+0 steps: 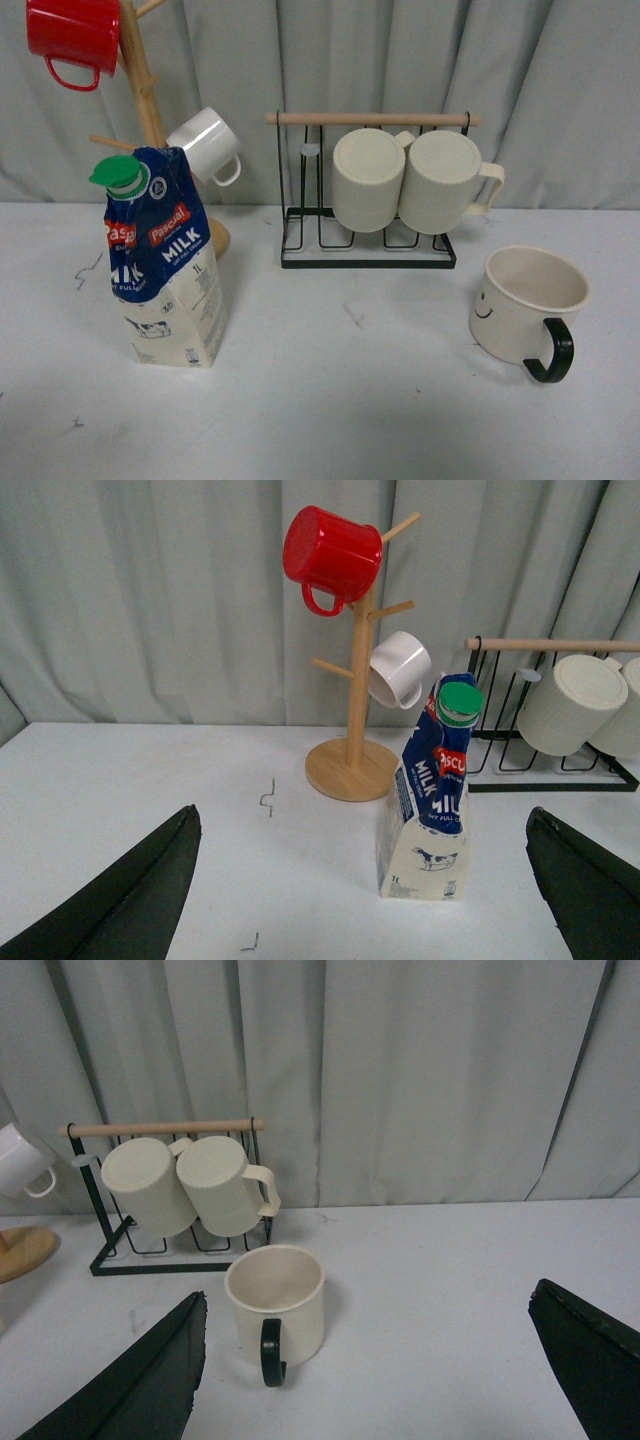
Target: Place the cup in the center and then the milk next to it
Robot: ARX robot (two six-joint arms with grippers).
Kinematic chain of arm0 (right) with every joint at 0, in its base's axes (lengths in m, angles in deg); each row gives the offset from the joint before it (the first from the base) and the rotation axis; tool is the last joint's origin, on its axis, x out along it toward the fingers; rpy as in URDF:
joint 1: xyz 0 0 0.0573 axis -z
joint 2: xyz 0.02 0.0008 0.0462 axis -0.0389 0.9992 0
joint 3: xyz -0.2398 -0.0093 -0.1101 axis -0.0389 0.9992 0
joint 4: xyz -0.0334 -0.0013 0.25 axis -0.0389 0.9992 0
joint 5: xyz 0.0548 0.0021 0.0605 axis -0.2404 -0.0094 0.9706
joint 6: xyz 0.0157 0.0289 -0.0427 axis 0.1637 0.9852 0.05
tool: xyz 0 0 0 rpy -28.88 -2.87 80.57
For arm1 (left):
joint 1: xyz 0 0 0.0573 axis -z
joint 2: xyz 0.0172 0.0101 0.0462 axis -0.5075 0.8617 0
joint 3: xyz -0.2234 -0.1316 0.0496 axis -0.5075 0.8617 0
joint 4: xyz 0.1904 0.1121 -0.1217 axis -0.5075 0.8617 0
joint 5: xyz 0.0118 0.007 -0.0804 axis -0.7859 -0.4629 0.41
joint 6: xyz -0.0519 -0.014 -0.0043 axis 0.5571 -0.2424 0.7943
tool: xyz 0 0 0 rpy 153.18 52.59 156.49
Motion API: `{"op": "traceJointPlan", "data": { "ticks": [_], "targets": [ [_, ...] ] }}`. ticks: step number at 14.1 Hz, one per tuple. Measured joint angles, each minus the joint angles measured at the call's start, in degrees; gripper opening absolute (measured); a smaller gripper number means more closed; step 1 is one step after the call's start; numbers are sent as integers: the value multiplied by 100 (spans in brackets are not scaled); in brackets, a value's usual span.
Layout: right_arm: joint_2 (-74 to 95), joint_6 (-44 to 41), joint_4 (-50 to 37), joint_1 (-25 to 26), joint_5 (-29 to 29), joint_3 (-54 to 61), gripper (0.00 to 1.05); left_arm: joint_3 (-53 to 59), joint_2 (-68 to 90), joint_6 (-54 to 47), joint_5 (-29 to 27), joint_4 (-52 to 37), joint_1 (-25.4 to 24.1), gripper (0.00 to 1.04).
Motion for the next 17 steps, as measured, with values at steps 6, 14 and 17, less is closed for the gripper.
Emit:
{"op": "traceJointPlan", "data": {
  "ticks": [6,14,17],
  "targets": [
    [0,2,0,0,0,0,98,0,0,0,0,0,0,98],
    [0,2,0,0,0,0,98,0,0,0,0,0,0,98],
    [0,0,0,0,0,0,98,0,0,0,0,0,0,98]
  ]
}}
